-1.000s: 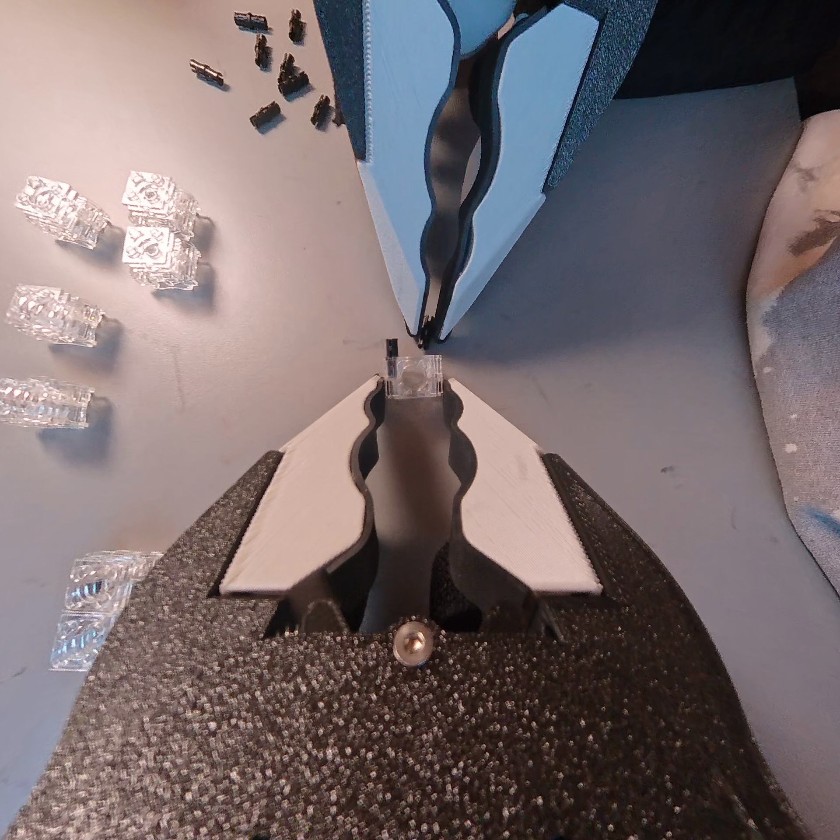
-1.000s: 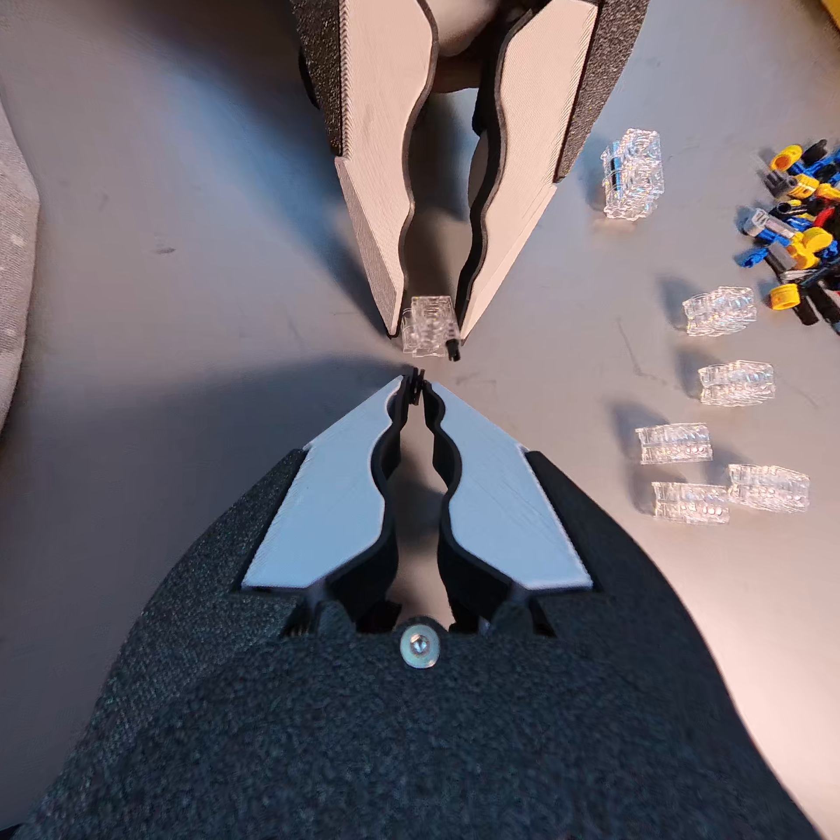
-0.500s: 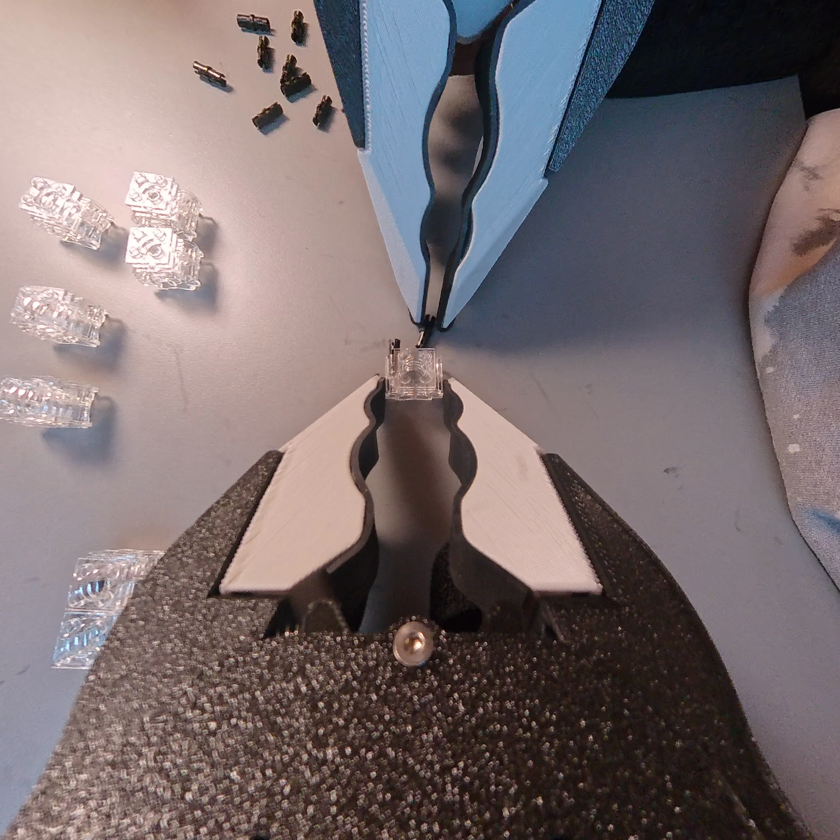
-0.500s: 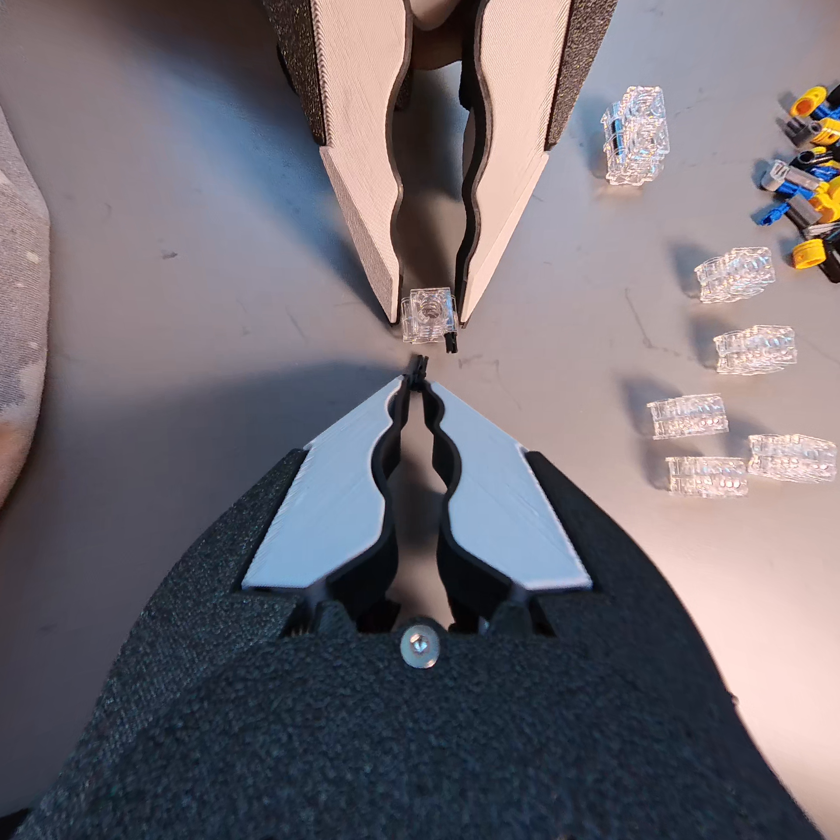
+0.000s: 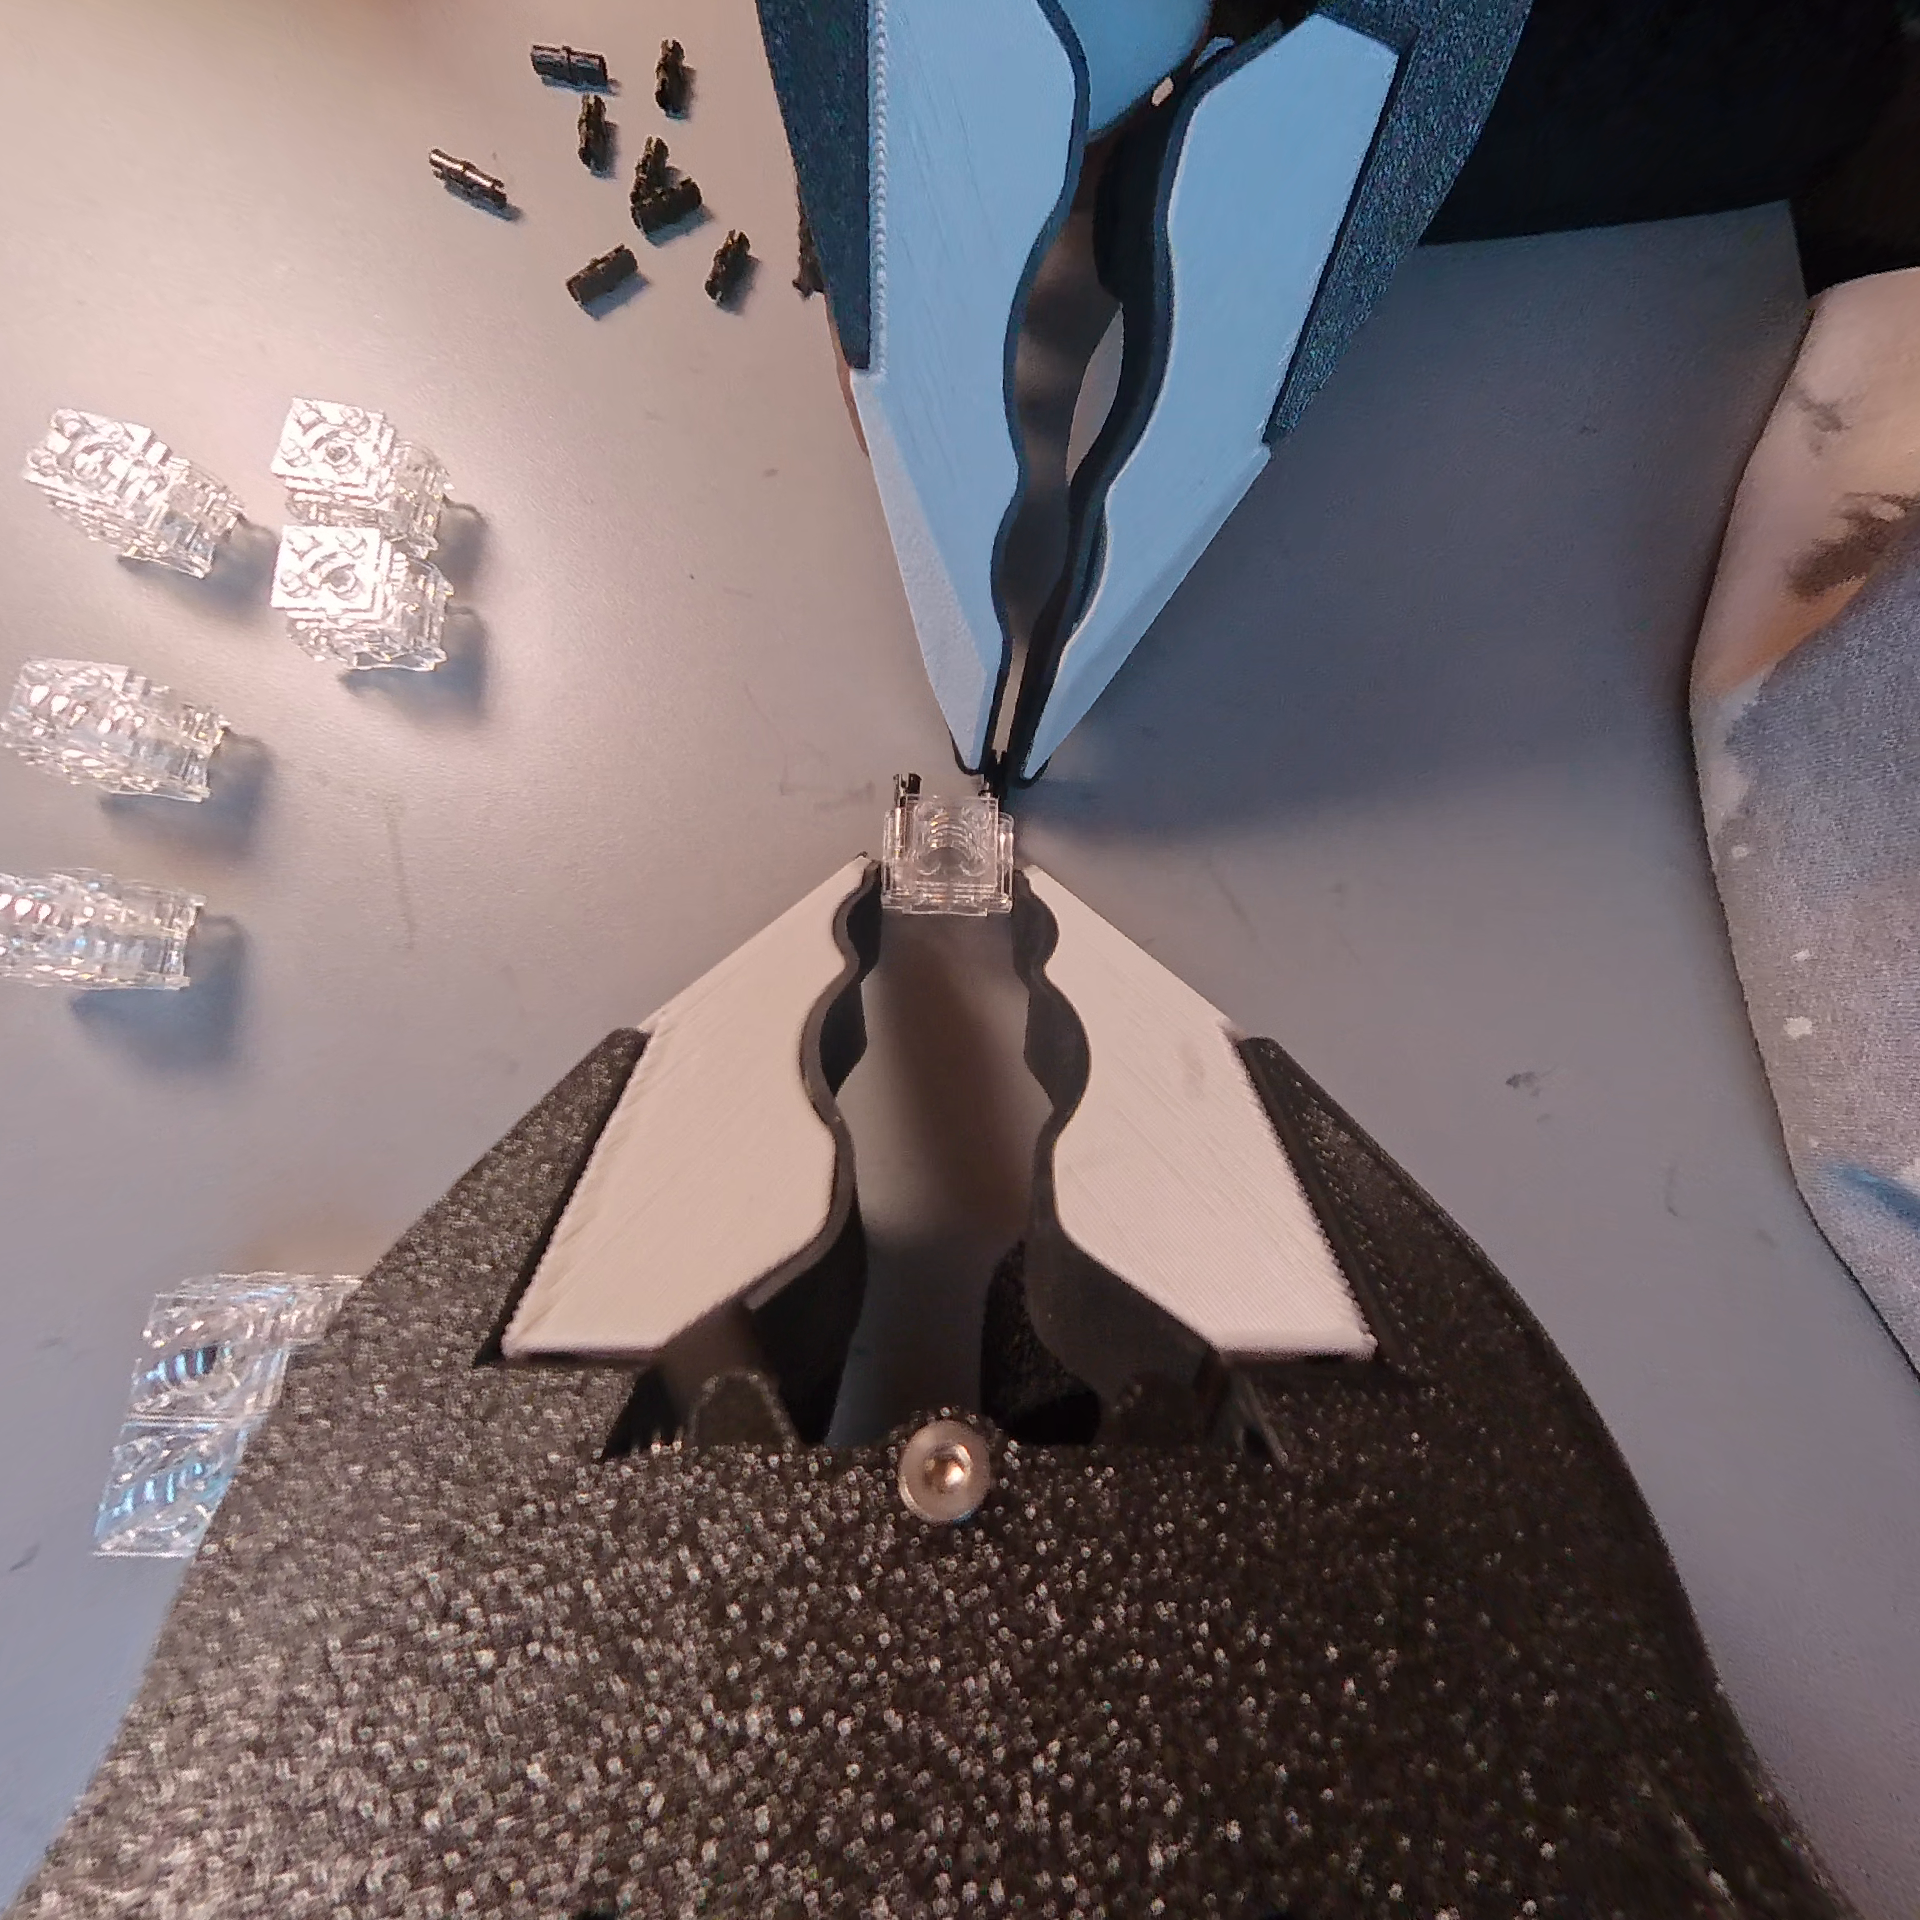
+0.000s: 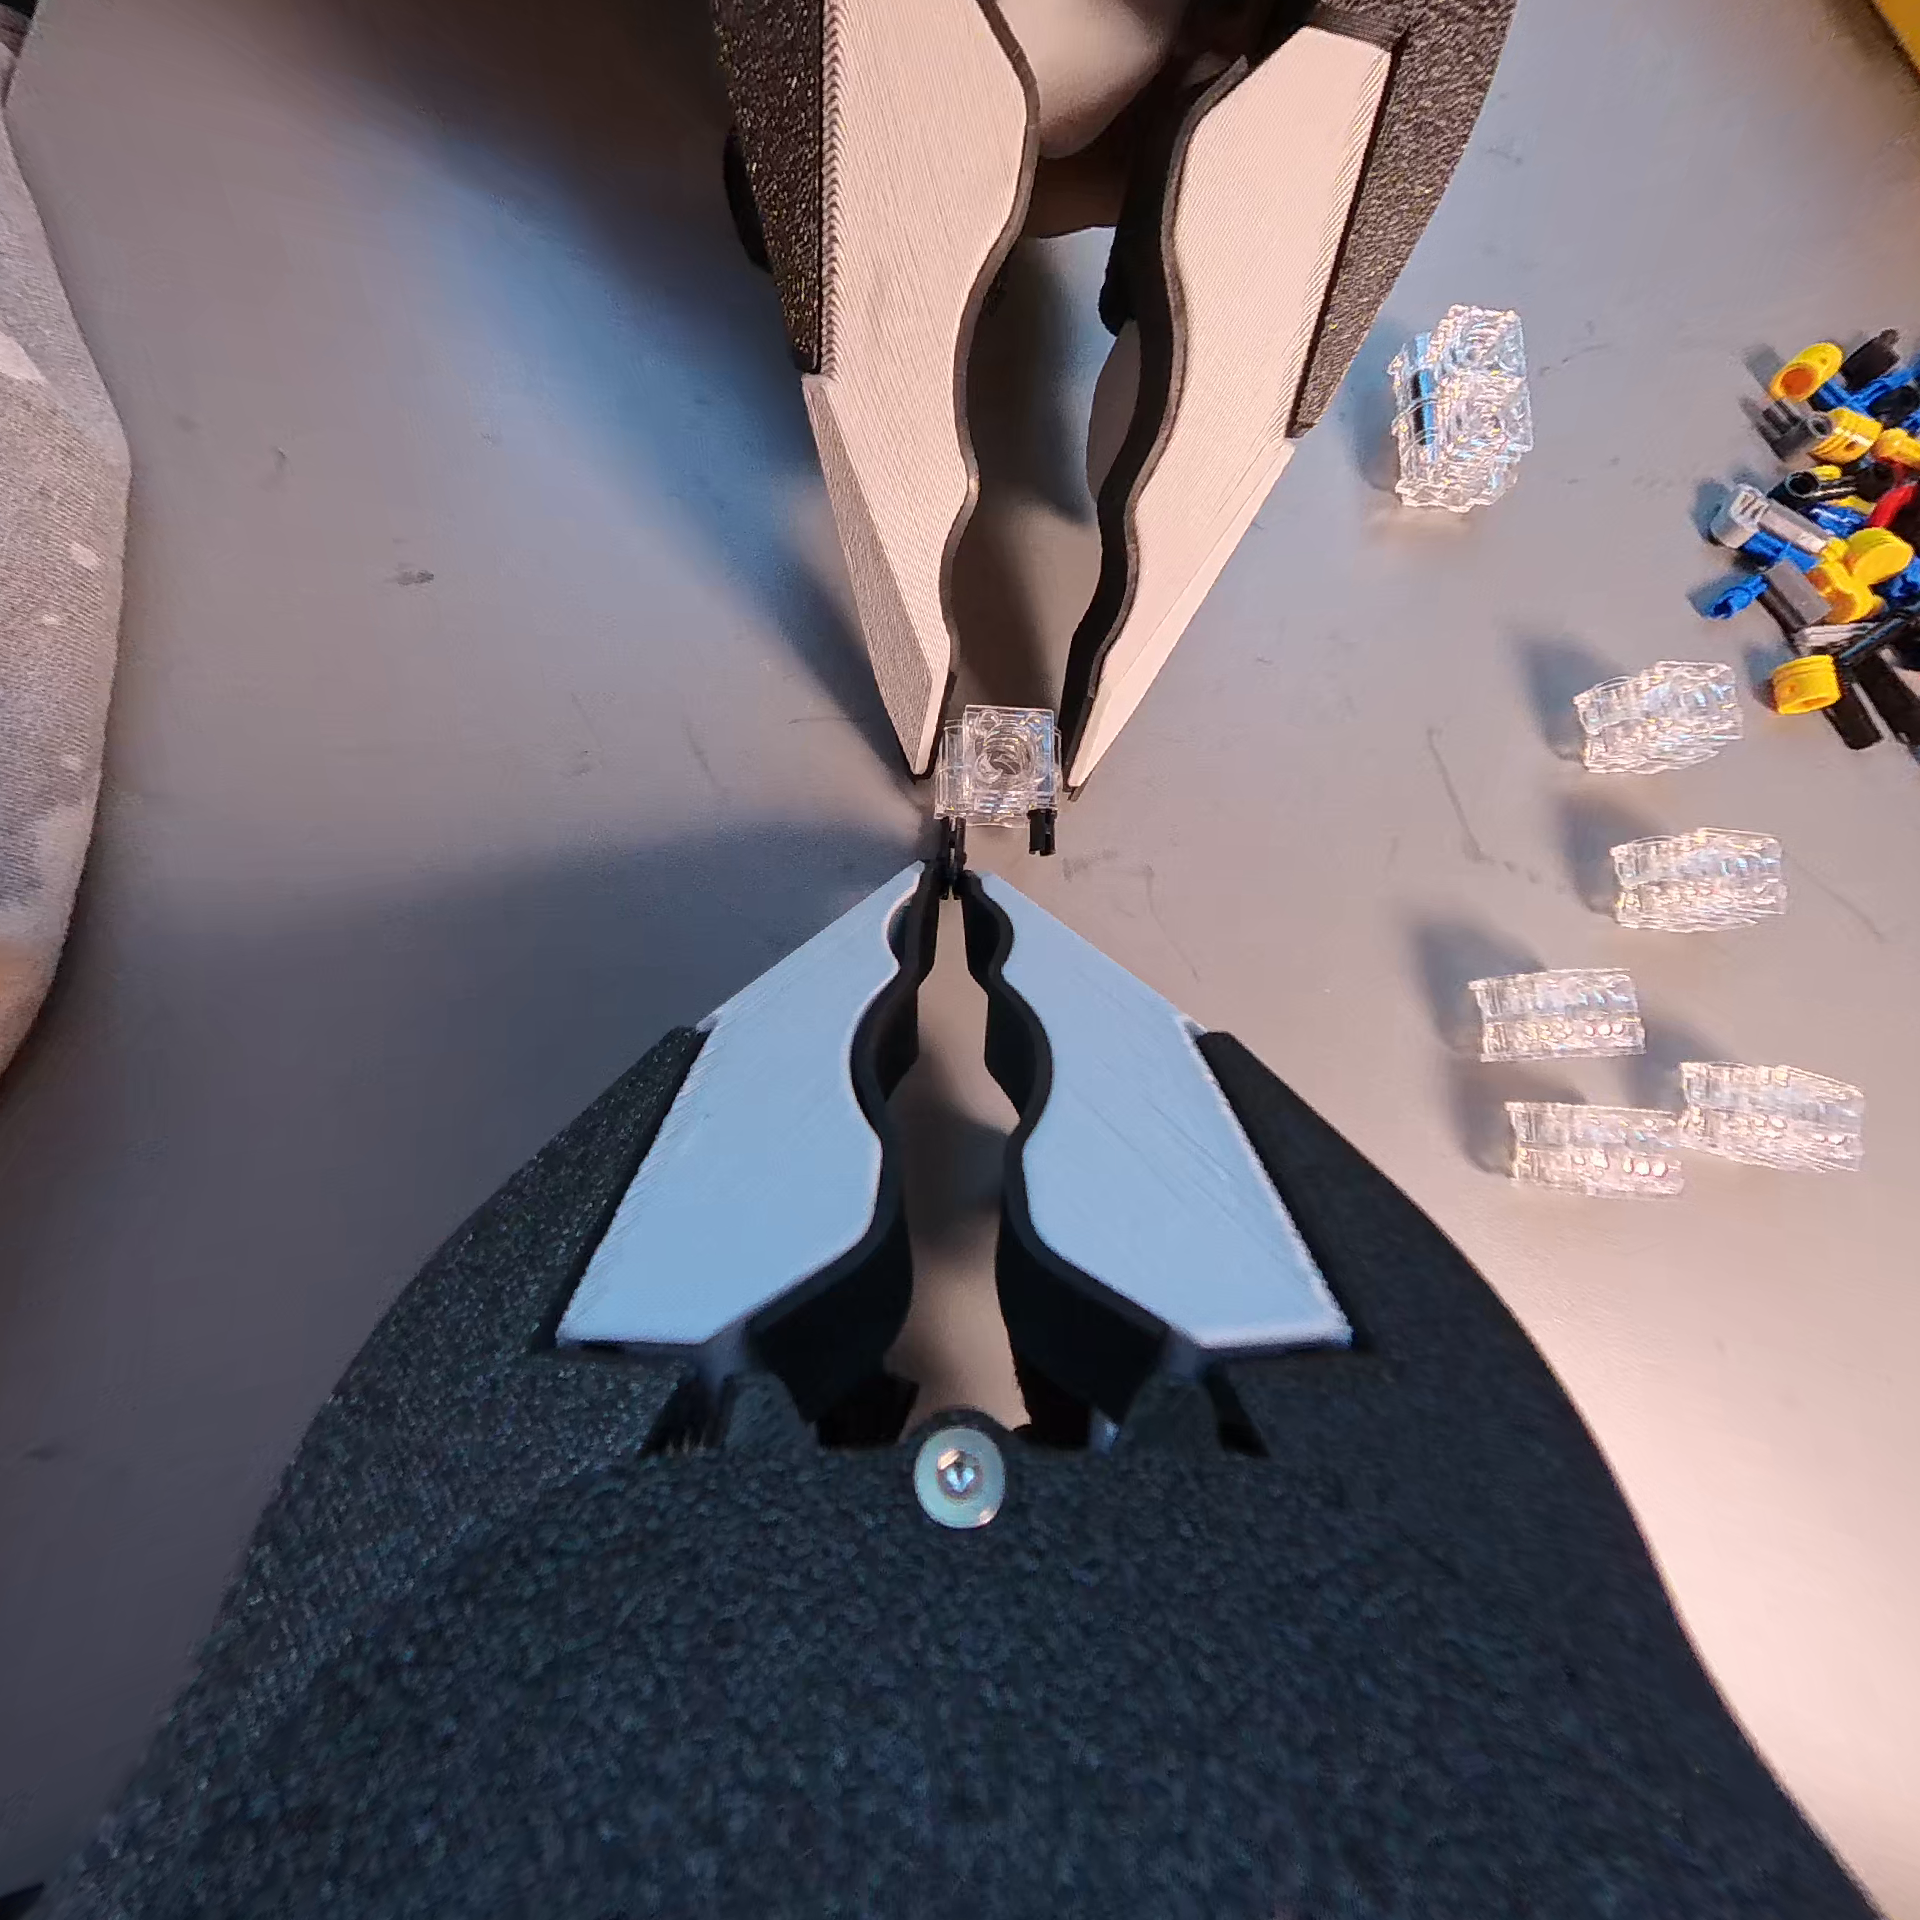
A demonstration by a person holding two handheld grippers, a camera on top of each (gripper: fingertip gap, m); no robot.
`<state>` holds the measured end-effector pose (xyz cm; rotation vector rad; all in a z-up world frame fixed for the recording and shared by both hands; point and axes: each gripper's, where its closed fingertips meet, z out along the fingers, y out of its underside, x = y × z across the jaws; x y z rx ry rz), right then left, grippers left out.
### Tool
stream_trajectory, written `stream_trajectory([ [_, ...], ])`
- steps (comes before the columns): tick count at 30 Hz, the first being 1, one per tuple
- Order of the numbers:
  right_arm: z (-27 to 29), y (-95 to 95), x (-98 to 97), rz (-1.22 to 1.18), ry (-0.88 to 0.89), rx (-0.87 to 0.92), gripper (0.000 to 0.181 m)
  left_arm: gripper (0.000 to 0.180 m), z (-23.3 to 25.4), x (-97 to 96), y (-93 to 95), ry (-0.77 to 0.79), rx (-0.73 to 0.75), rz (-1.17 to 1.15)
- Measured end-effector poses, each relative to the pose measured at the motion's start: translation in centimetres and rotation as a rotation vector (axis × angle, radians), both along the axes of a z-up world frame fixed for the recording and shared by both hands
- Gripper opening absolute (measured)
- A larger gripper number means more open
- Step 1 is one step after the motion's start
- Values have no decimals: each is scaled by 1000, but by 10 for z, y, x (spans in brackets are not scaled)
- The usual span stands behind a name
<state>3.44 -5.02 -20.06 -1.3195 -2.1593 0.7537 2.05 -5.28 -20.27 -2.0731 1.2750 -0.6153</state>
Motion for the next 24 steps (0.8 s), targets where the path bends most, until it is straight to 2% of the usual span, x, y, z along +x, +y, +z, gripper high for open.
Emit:
stream_trajectory([
  [13, 5, -2, -1, 5, 44, -63, 3, 22, 0, 0, -1, -17, -11, -2],
  [24, 2, -3, -2, 23, 27, -17, 3, 22, 0, 1, -2, -3, -26, 4],
])
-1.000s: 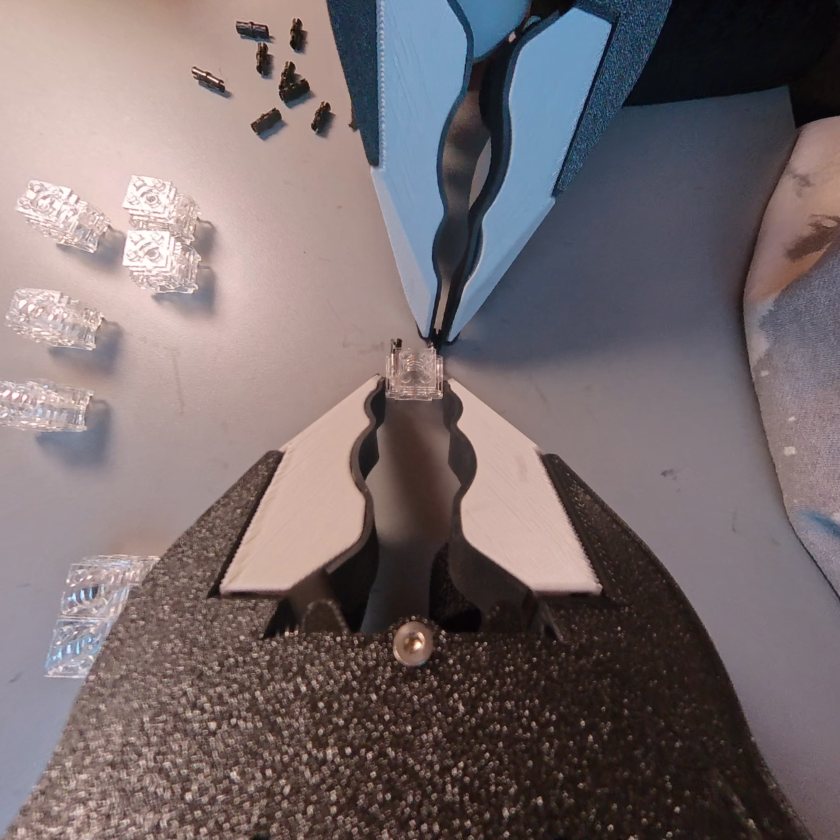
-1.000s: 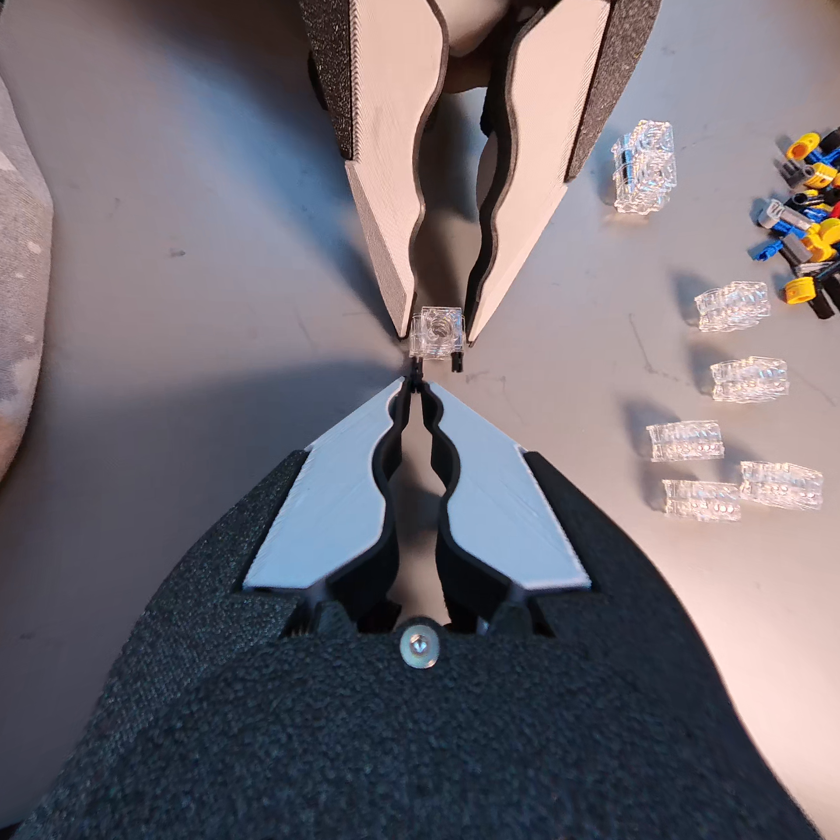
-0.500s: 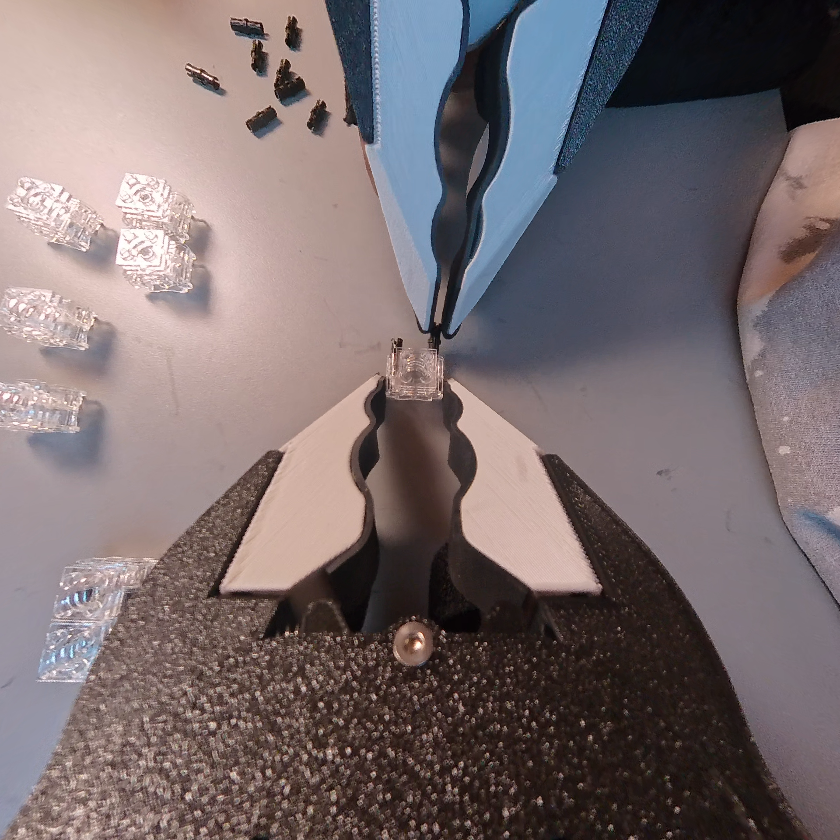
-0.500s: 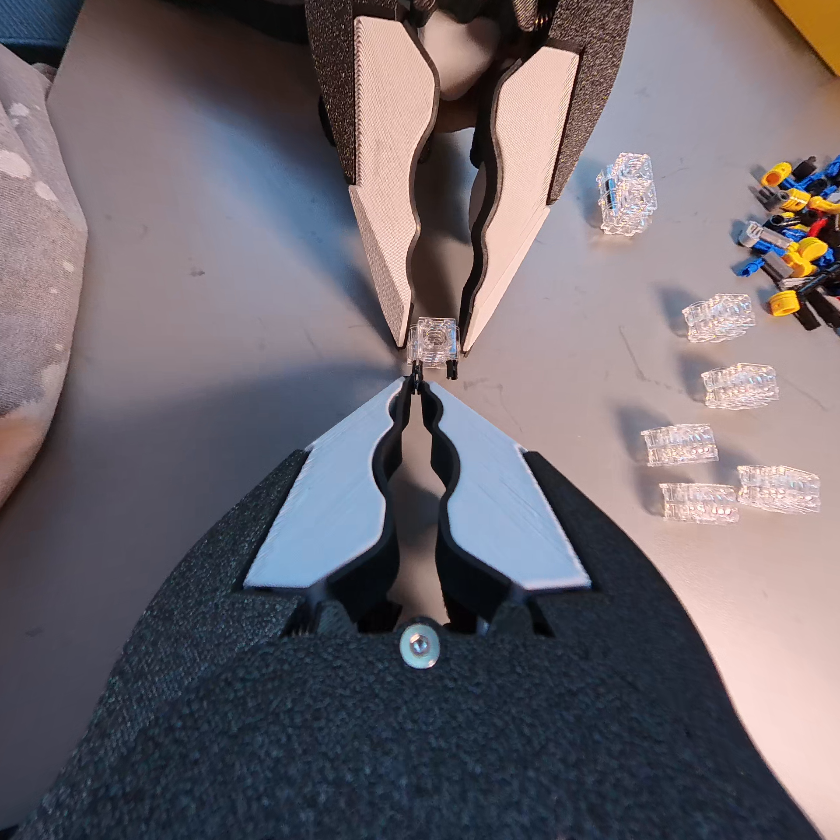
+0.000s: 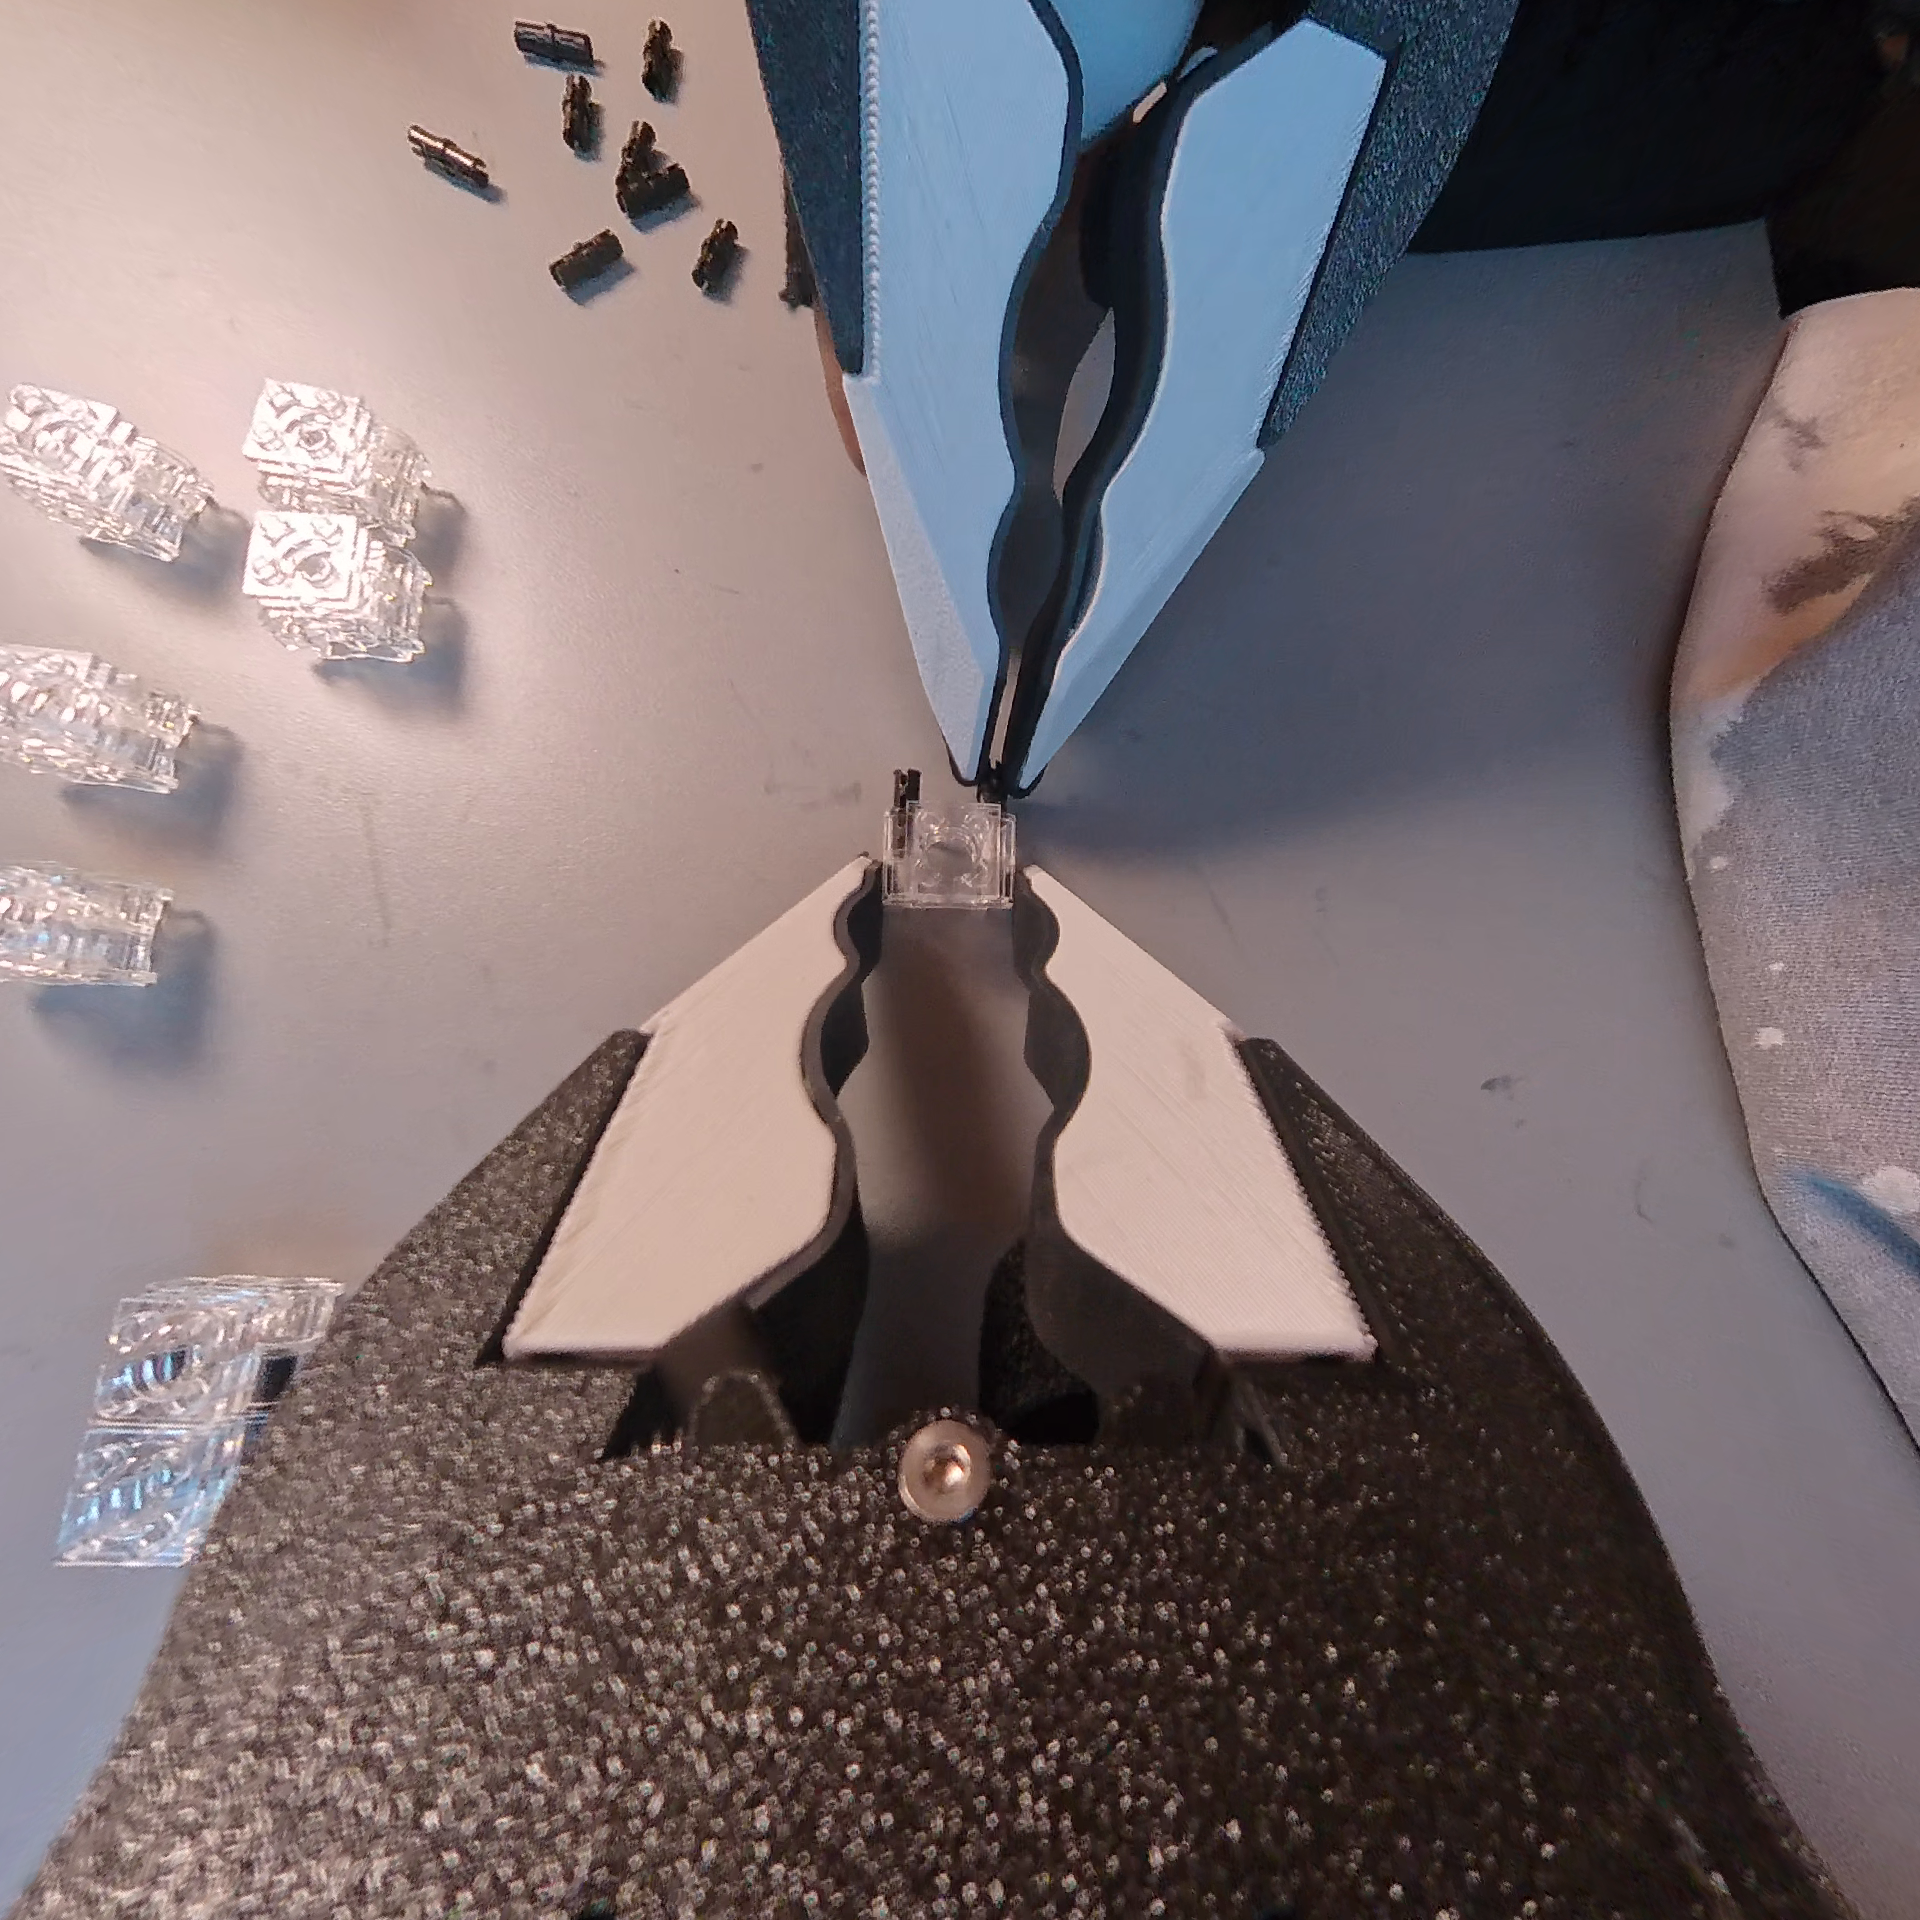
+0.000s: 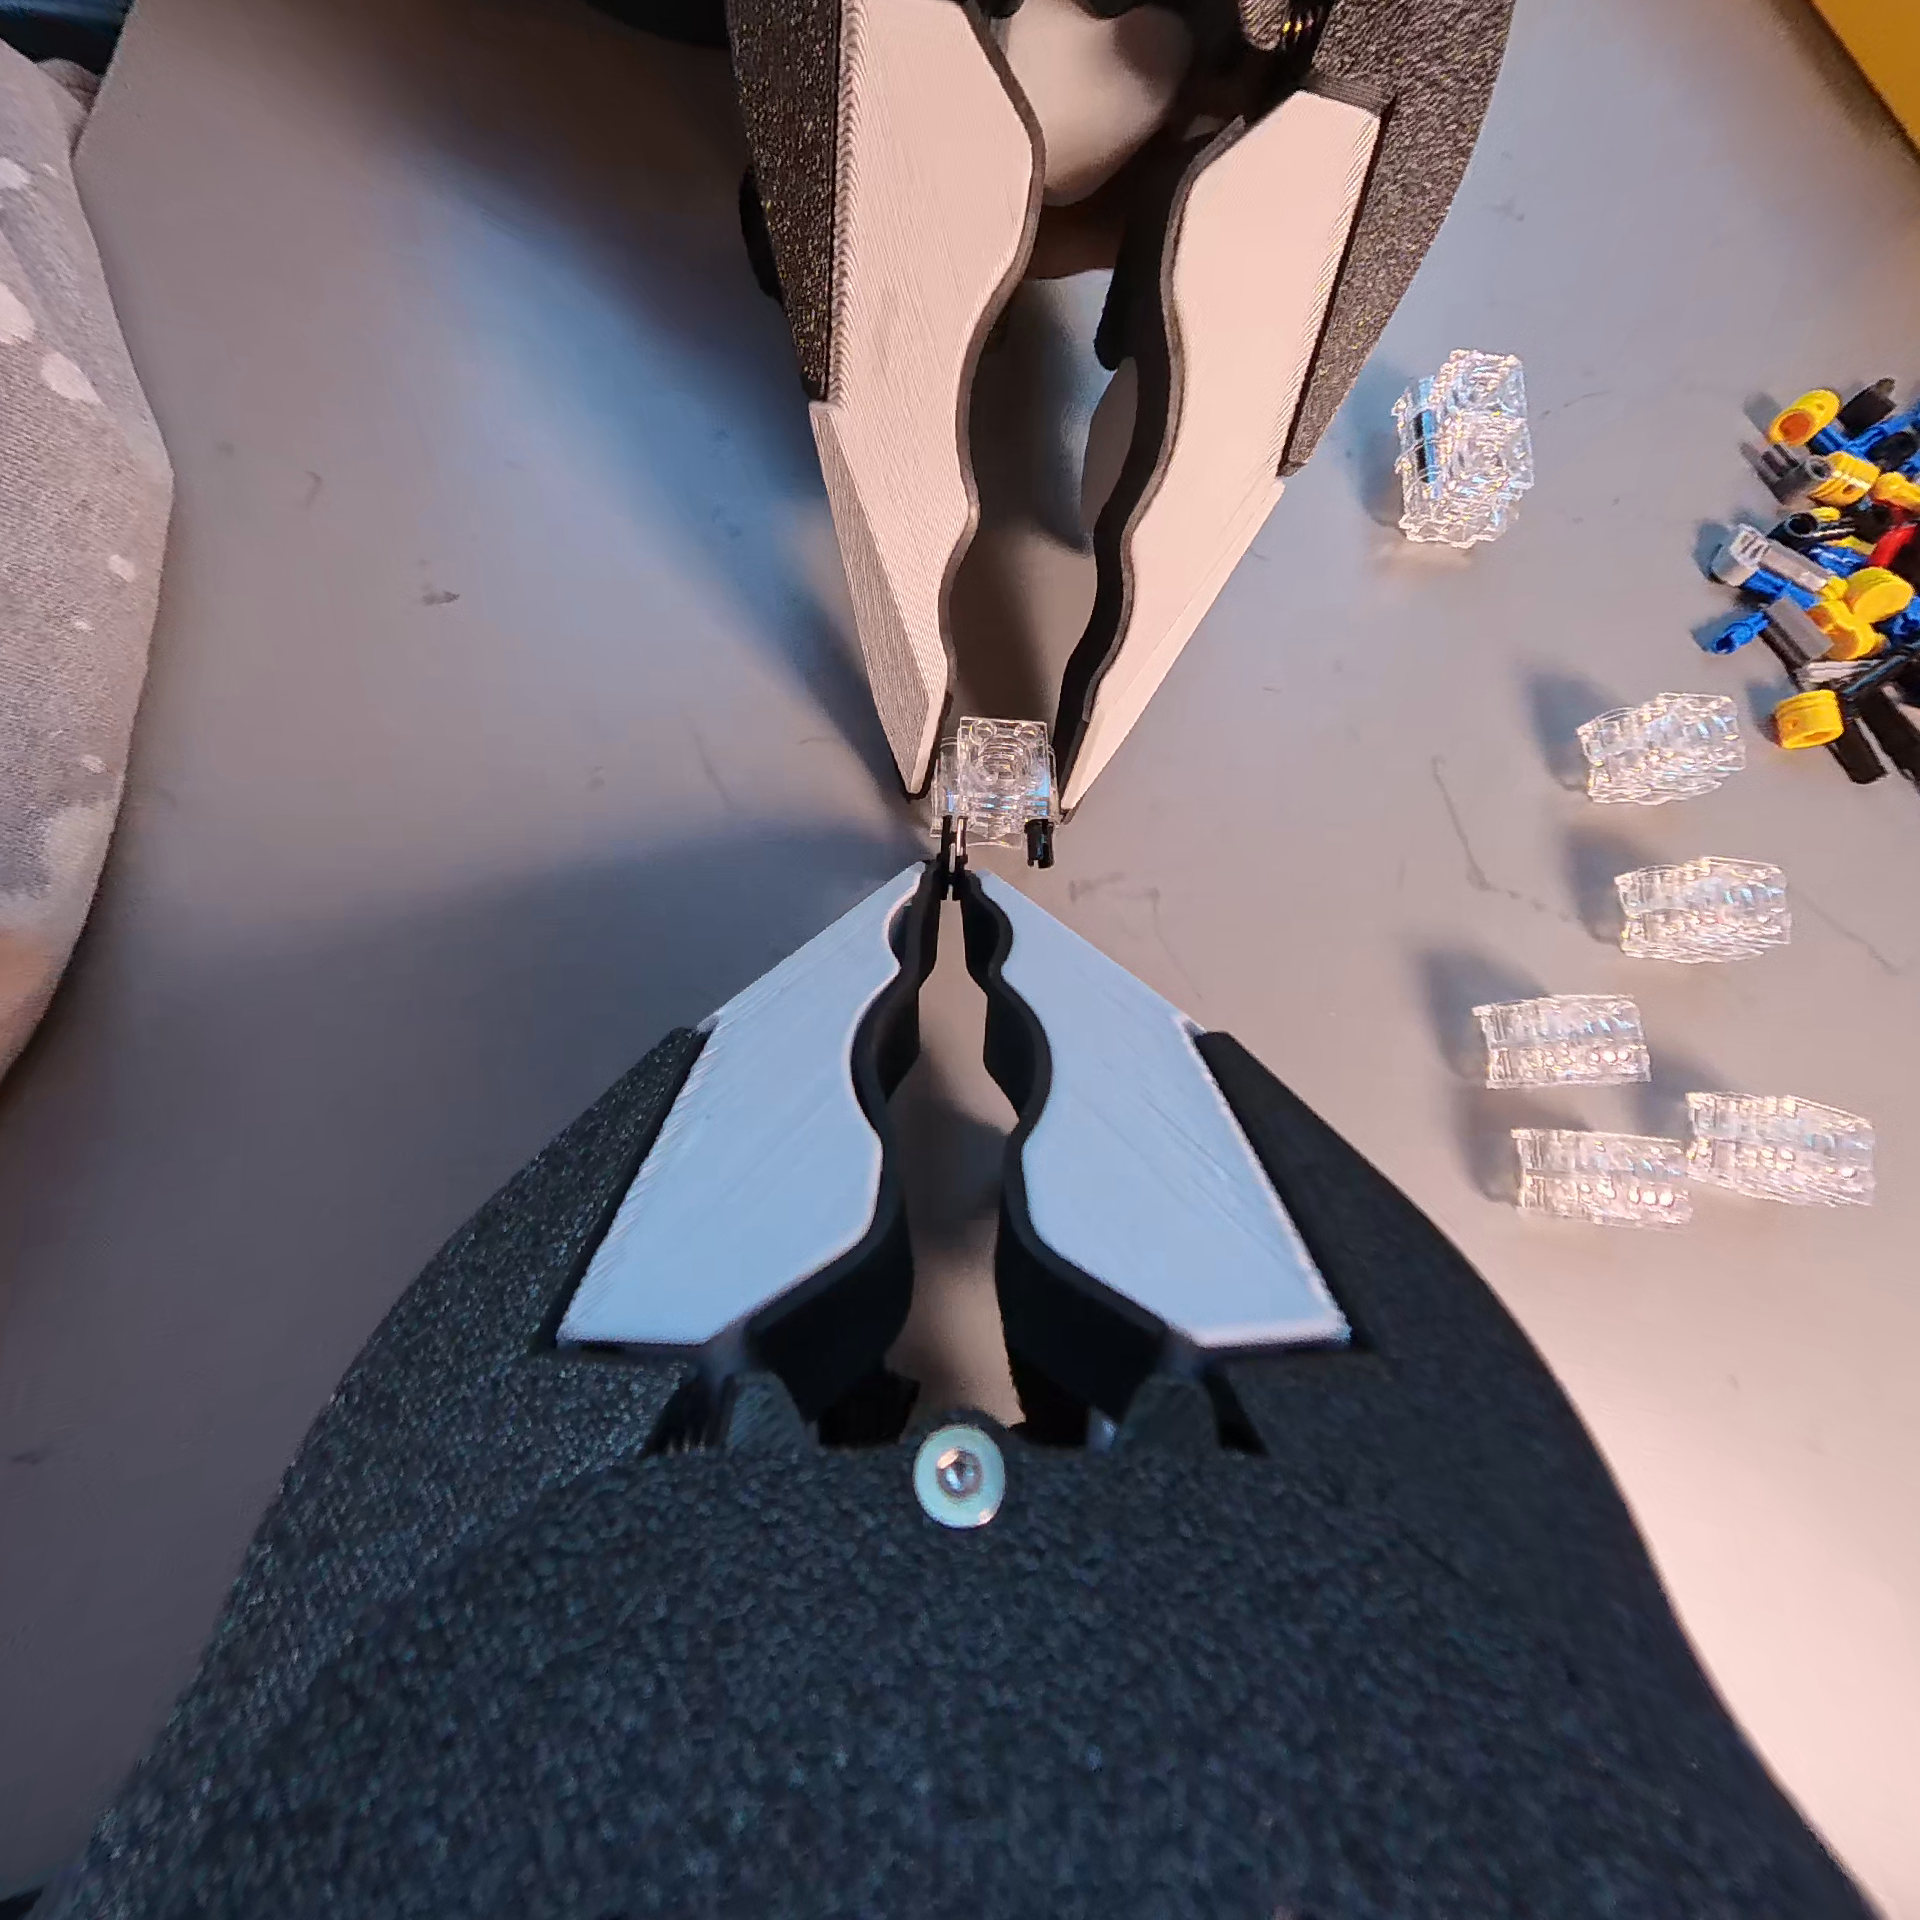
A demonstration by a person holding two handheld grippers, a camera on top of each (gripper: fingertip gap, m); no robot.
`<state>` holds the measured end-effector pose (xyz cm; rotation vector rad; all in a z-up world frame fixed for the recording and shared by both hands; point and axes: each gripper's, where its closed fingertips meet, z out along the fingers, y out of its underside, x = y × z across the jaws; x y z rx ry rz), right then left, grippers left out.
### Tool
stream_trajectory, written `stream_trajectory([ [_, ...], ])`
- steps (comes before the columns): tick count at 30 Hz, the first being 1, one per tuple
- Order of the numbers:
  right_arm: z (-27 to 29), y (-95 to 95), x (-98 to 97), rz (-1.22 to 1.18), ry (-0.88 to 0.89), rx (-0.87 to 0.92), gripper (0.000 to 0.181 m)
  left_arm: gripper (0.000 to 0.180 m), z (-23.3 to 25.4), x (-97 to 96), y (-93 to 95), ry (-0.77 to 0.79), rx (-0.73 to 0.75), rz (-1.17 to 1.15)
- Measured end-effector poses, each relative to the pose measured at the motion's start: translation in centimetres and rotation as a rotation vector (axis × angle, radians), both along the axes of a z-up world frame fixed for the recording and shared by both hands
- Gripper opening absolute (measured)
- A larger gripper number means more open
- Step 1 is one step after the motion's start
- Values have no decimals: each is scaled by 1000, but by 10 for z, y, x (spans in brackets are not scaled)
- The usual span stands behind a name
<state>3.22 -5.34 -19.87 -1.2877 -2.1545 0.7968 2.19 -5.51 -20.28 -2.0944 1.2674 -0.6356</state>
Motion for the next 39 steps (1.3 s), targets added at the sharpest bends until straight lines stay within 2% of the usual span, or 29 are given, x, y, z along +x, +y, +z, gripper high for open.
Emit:
stream_trajectory([
  [6, -3, 1, 1, 9, -87, 139, 2, 22, 0, 1, 0, 37, -23, 15],
  [18, -1, -1, 2, 44, -127, 158, 2, 22, 0, 1, -3, 167, -116, 3],
  [26, -1, -3, 0, 50, -117, 173, 2, 22, 2, -1, -6, 127, -199, 6],
  [32, 3, -2, 0, 32, -93, 102, 2, 22, 1, -1, -6, 159, -196, 23],
  [39, 0, 6, 3, -5, -85, 65, 2, 22, 0, -2, 2, 123, -91, 40],
])
